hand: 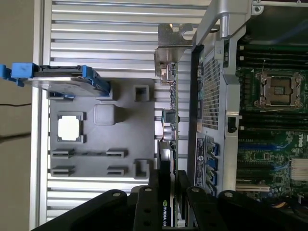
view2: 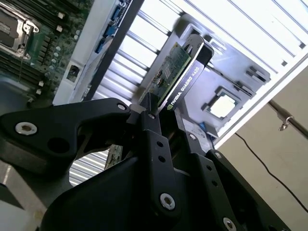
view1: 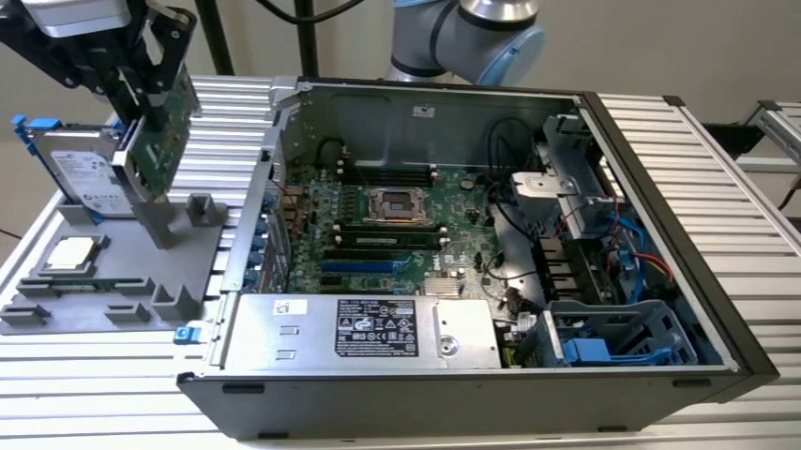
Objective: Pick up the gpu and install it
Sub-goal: 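Pick up the gpu and move the gpu toward the slot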
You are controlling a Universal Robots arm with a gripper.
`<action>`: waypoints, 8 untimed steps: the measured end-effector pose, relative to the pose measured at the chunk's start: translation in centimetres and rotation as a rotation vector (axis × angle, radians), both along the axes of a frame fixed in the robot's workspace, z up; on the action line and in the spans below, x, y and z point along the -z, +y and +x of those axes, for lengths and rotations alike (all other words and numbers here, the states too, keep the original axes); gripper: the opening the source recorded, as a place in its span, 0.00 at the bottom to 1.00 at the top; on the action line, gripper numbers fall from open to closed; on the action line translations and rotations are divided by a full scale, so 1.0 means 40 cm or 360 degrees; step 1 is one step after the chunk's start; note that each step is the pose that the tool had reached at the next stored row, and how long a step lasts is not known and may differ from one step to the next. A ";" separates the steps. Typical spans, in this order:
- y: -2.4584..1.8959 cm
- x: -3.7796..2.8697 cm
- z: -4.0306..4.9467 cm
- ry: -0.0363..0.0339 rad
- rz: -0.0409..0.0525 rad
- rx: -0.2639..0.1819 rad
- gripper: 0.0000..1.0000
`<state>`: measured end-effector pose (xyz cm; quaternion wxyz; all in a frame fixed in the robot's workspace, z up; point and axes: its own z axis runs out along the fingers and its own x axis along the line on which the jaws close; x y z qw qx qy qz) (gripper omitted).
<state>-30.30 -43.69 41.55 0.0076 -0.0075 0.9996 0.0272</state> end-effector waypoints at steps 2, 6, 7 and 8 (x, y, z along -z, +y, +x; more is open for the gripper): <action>0.000 0.000 0.004 0.0000 0.0000 0.0000 0.00; 0.000 0.000 0.012 0.0000 0.0000 0.0000 0.00; 0.000 0.000 0.014 0.0000 0.0000 0.0000 0.00; 0.000 0.000 0.016 0.0000 0.0000 0.0000 0.00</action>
